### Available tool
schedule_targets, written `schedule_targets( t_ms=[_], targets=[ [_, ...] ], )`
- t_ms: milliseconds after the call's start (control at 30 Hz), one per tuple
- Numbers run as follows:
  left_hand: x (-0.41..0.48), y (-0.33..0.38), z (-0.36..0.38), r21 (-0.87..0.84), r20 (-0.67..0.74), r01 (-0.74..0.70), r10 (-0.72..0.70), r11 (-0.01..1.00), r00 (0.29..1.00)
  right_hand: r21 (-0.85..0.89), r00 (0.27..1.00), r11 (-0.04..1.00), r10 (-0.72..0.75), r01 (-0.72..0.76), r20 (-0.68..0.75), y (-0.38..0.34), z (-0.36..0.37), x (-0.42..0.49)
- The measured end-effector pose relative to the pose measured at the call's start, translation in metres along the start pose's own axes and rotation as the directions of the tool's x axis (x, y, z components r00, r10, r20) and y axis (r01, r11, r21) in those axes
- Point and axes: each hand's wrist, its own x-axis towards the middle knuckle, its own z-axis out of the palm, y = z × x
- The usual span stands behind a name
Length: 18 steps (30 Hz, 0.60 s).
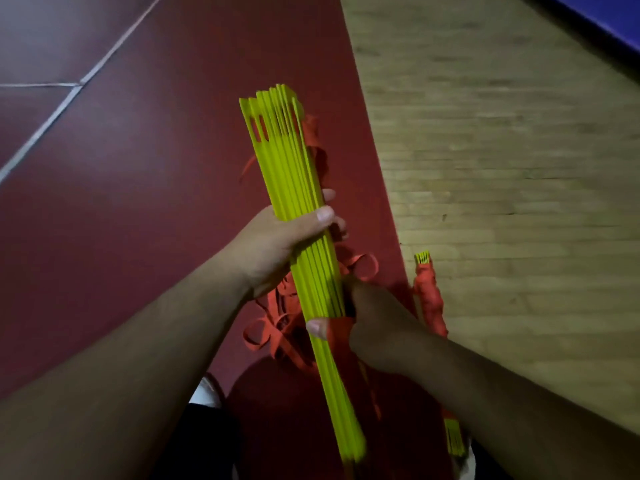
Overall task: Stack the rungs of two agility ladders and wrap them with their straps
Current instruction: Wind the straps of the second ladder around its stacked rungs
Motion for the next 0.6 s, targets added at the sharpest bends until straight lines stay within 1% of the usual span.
schedule_targets(
  t_ms=[33, 100, 167, 200, 233, 300, 333, 400, 467, 533, 600],
  targets=[
    [-0.001, -0.001, 0.0, -0.031, -0.008, -0.016, 0.015, 0.999, 1.0, 0.0, 1.0, 1.0, -0.009, 0.009, 0.016, 0.0, -0.002, 0.0],
    [-0.001, -0.001, 0.001, -0.054, -0.035, -0.045, 0.043, 0.998, 0.998, 0.005, 0.993, 0.999, -0.038, 0.038, 0.109, 0.001, -0.01, 0.002],
    [0.0, -0.001, -0.002, -0.032, -0.032, -0.047, 0.046, 0.998, 0.998, -0.004, 0.978, 0.999, -0.049, 0.051, 0.203, 0.006, -0.024, 0.004],
    [-0.001, -0.001, -0.005, -0.015, -0.025, -0.041, 0.041, 0.999, 0.999, -0.045, 0.975, 0.997, -0.05, 0.061, 0.217, 0.01, -0.033, 0.005],
    [-0.002, 0.0, -0.008, -0.002, -0.016, -0.034, 0.034, 0.999, 0.999, -0.127, 0.976, 0.989, -0.052, 0.08, 0.212, 0.016, -0.043, 0.007],
    [-0.005, -0.002, -0.015, 0.023, 0.016, -0.003, 0.002, 1.0, 1.0, -0.339, 0.988, 0.933, -0.073, 0.117, 0.139, 0.027, -0.06, 0.009],
    [-0.007, -0.004, -0.018, 0.05, 0.042, 0.015, -0.017, 0.999, 0.999, -0.392, 0.992, 0.913, -0.08, 0.112, 0.097, 0.031, -0.065, 0.009],
    [-0.012, -0.008, -0.019, 0.151, 0.116, 0.026, -0.044, 0.988, 0.992, -0.368, 0.997, 0.926, -0.077, 0.08, 0.024, 0.035, -0.066, 0.01],
    [-0.015, -0.012, -0.016, 0.233, 0.202, 0.004, -0.052, 0.972, 0.978, -0.279, 0.997, 0.959, -0.069, 0.055, -0.039, 0.036, -0.061, 0.014],
    [-0.017, -0.013, -0.013, 0.24, 0.255, -0.009, -0.054, 0.971, 0.966, -0.222, 0.994, 0.974, -0.064, 0.043, -0.09, 0.036, -0.058, 0.02],
    [-0.019, -0.014, -0.011, 0.248, 0.309, -0.036, -0.044, 0.968, 0.95, -0.123, 0.997, 0.992, -0.04, 0.033, -0.062, 0.033, -0.056, 0.026]
  ],
)
